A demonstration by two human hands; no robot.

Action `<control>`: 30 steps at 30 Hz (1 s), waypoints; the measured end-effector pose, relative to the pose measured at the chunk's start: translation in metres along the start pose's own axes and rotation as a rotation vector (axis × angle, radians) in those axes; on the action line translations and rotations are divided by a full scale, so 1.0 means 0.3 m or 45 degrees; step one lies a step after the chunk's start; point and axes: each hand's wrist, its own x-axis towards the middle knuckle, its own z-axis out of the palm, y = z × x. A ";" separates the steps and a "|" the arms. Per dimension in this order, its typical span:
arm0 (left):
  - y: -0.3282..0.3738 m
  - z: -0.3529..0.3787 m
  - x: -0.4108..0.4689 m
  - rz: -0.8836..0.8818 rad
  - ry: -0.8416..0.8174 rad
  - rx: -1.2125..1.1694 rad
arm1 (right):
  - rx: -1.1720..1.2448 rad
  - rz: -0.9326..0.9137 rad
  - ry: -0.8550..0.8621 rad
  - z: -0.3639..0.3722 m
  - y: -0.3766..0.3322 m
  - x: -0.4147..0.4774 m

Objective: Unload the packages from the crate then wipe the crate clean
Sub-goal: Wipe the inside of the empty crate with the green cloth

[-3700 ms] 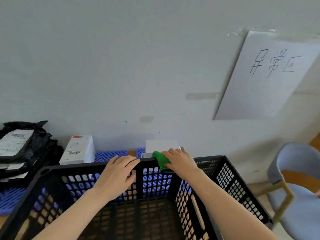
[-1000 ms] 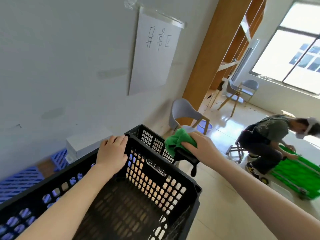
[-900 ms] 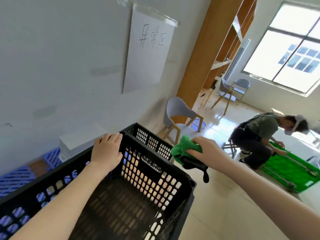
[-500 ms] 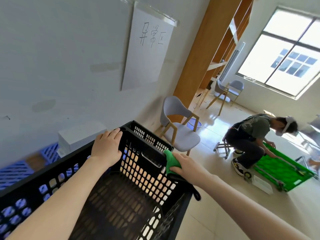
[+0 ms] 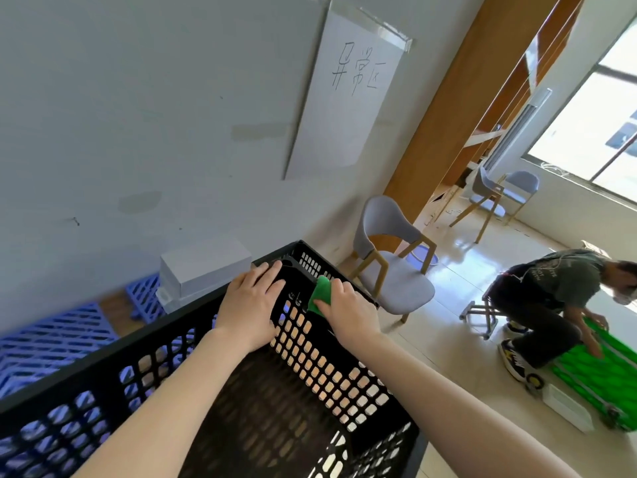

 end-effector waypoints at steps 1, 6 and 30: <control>0.000 0.000 0.000 0.005 0.007 -0.004 | 0.009 -0.002 0.004 0.006 -0.027 0.032; -0.011 -0.001 0.002 0.018 0.074 -0.096 | 0.053 -0.011 -0.032 0.021 -0.160 0.183; -0.009 0.004 -0.012 0.044 -0.035 0.162 | 0.028 0.116 -0.424 -0.195 0.256 -0.339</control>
